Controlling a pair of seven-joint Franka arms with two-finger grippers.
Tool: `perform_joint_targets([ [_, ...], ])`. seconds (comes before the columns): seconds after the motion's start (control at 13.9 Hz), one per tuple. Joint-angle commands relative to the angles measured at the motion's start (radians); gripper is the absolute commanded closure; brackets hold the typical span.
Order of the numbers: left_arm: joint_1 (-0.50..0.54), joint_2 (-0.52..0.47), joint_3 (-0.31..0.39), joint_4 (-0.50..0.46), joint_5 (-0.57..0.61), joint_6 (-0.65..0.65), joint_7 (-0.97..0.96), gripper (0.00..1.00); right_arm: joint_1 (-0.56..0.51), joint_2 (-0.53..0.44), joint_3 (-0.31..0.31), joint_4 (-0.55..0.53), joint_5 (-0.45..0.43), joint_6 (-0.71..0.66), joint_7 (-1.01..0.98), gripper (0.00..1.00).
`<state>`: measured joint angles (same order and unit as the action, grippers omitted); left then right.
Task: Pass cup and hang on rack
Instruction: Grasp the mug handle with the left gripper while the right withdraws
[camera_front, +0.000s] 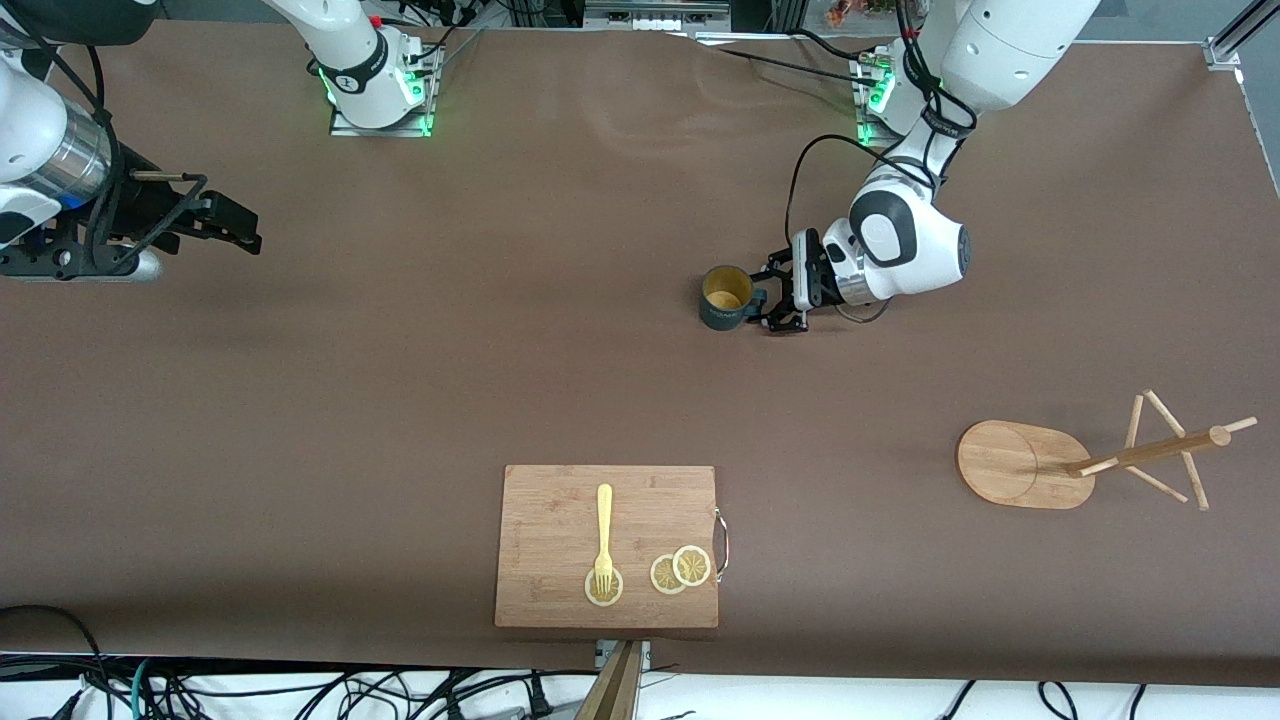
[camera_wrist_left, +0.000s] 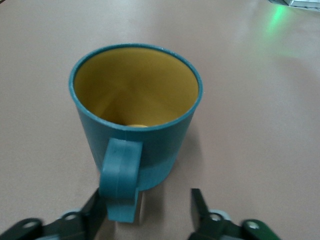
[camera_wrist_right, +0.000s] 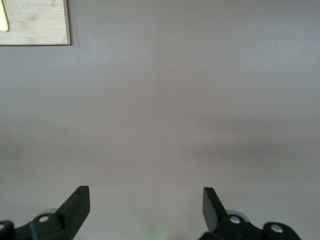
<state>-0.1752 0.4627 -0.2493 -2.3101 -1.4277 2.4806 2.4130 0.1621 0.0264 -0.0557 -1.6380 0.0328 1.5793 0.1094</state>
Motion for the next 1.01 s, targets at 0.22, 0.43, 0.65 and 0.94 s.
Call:
perform_joint_targets([
  [0.22,0.013,-0.006,-0.001,-0.012,-0.033,-0.005,0.077,0.91,-0.009,-0.025,0.011,-0.029,-0.002,0.007,0.010,0.00],
  [0.43,0.022,-0.007,-0.001,-0.012,-0.033,-0.009,0.080,0.93,-0.010,-0.025,0.011,-0.029,-0.002,0.007,0.010,0.00],
  [0.65,0.023,-0.009,-0.001,-0.012,-0.033,-0.029,0.080,1.00,-0.009,-0.025,0.011,-0.029,-0.002,0.007,0.010,0.00],
  [0.94,0.051,-0.039,0.004,-0.008,-0.031,-0.064,0.039,1.00,-0.010,-0.025,0.011,-0.029,-0.004,0.007,0.010,0.00],
])
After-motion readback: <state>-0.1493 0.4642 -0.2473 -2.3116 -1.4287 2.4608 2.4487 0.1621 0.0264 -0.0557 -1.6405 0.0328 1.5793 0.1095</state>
